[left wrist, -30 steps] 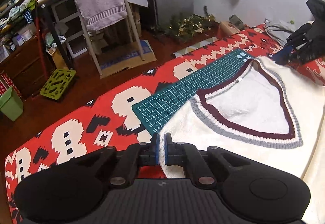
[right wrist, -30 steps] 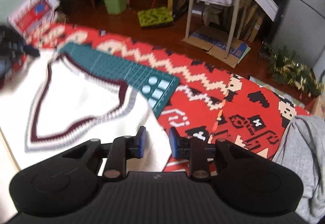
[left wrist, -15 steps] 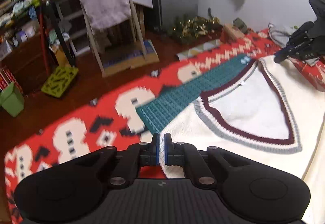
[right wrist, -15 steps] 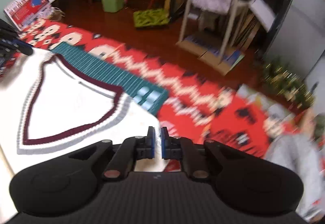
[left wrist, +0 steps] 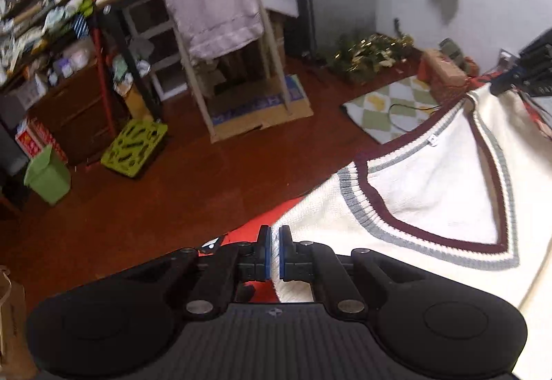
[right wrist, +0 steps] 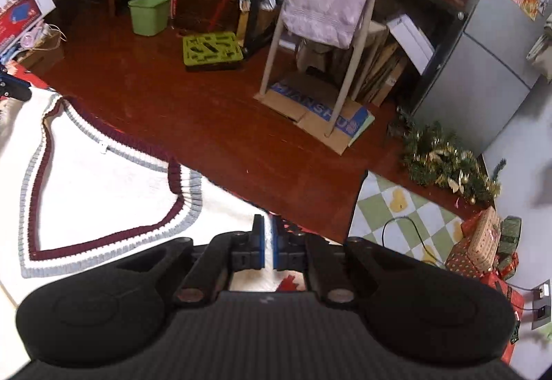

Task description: Fold clothes

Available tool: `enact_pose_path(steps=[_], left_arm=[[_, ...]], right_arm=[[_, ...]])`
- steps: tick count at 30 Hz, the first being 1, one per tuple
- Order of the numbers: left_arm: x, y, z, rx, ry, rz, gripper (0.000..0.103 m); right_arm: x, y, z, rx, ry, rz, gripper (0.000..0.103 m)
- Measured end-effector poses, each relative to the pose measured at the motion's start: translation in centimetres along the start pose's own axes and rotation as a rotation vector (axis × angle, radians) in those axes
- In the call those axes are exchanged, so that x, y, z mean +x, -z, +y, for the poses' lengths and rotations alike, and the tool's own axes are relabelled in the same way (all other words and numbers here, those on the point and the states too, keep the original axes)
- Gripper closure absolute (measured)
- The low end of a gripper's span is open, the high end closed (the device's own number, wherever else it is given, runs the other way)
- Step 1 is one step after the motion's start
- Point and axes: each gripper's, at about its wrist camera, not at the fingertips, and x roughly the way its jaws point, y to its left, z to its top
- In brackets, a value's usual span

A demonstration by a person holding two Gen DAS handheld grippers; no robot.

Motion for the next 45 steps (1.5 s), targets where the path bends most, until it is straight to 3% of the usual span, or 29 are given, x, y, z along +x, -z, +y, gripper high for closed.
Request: enact_pose_path(steps=[6, 7, 8, 9, 10, 13, 16, 21, 28, 31, 35, 45], left_arm=[[3.1, -0.3, 0.7, -0.151, 0.019, 0.062, 0.097], [3.2, -0.4, 0.6, -0.16, 0.022, 0.071, 0.09], [3.1, -0.4, 0.6, -0.167, 0.024, 0.076, 0.087], [2.8, -0.4, 0.7, -0.172, 0.026, 0.072, 0.076], [2.3, -0.3, 0.7, -0.178, 0.028, 0.062, 0.061], [0.7, -0.1, 1.0, -0.196, 0.035, 0.033, 0.055], [-1.7, 0.3, 1.2, -0.228, 0.046, -0.006, 0.046], [-7.0, 2.0, 0.3, -0.245, 0.093, -0.084, 0.04], [-14.4, 5.8, -5.0, -0.269, 0.061, -0.205, 0.026], [-16.2, 8.0, -8.4, -0.278, 0.005, -0.229, 0.017], [-17.3, 11.1, -12.8, -0.257, -0.03, -0.203, 0.016], [-15.8, 18.0, -18.7, -0.3, -0.045, -0.147, 0.016]], right_arm=[[2.9, 0.3, -0.1, 0.077, -0.015, 0.043, 0.097], [3.1, 0.4, -0.2, 0.099, -0.022, 0.04, 0.094], [3.0, 0.5, -0.6, 0.135, -0.047, 0.03, 0.085], [2.9, 0.6, -1.2, 0.173, -0.077, 0.019, 0.072], [2.4, 0.8, -1.5, 0.192, -0.091, 0.009, 0.07], [0.7, 1.2, -2.4, 0.239, -0.126, -0.021, 0.069], [-2.2, 2.2, -2.5, 0.249, -0.147, -0.066, 0.063], [-8.8, 4.9, -1.7, 0.249, -0.158, -0.14, 0.03], [-18.1, 10.8, 3.6, 0.218, -0.155, -0.234, 0.0], [-20.3, 13.5, 6.8, 0.232, -0.147, -0.225, 0.001], [-21.8, 17.2, 11.1, 0.239, -0.093, -0.195, 0.0], [-19.9, 25.3, 18.0, 0.294, -0.095, -0.202, 0.0]])
